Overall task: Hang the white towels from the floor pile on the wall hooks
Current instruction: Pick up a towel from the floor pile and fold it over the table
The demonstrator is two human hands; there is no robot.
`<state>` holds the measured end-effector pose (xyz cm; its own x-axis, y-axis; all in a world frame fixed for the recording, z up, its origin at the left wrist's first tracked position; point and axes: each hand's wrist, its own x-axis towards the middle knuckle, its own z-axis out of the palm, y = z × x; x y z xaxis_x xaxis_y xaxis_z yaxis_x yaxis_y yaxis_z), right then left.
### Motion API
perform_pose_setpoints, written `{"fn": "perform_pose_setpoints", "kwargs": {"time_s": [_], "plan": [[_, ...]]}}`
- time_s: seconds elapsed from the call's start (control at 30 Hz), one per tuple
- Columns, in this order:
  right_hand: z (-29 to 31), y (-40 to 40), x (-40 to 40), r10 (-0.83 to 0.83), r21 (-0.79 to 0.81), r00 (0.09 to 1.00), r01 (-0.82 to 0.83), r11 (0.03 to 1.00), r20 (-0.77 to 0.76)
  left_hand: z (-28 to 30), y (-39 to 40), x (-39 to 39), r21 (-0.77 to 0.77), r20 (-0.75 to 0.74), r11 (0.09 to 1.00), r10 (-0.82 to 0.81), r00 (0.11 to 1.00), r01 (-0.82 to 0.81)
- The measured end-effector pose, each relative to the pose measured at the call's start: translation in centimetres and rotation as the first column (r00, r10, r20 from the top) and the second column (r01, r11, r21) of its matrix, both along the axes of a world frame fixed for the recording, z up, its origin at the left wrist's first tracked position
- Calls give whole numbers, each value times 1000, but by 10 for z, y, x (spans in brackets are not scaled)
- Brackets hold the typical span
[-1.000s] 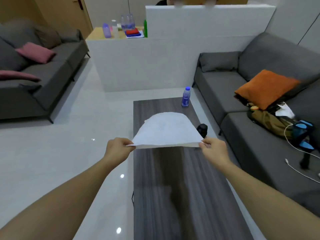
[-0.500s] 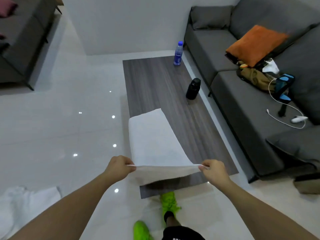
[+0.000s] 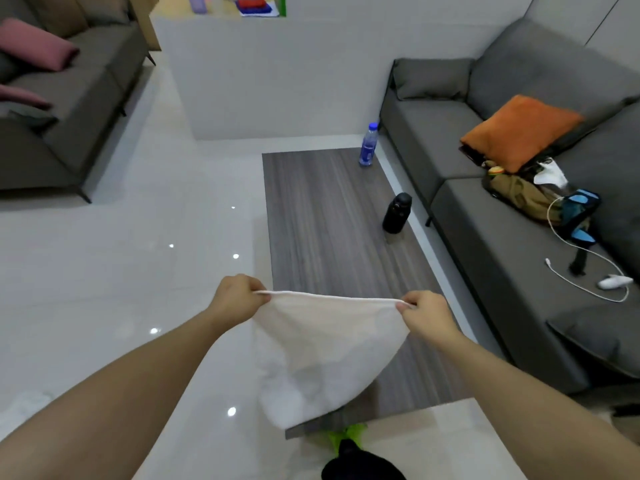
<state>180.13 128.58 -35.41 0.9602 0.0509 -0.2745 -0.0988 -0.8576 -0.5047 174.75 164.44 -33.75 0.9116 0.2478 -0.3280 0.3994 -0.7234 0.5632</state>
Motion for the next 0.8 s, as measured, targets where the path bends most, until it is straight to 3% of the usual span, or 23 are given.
{"fn": "perform_pose_setpoints", "kwargs": {"time_s": [0.2,0.4,0.63,0.8], "plan": [[40,37,143,64,30,996,-66,997,60,53,26,115,27,99,994,99,990,-102],[144,75,295,101,84,958,-128,988,270,158,50,251,85,316,975,168,934,-204],[289,78,392,61,100,777,-158,982,627,291,46,337,142,620,951,131,773,-274],[327,56,418,44,90,702,-152,984,710,333,26,363,120,707,951,119,697,-284]]}}
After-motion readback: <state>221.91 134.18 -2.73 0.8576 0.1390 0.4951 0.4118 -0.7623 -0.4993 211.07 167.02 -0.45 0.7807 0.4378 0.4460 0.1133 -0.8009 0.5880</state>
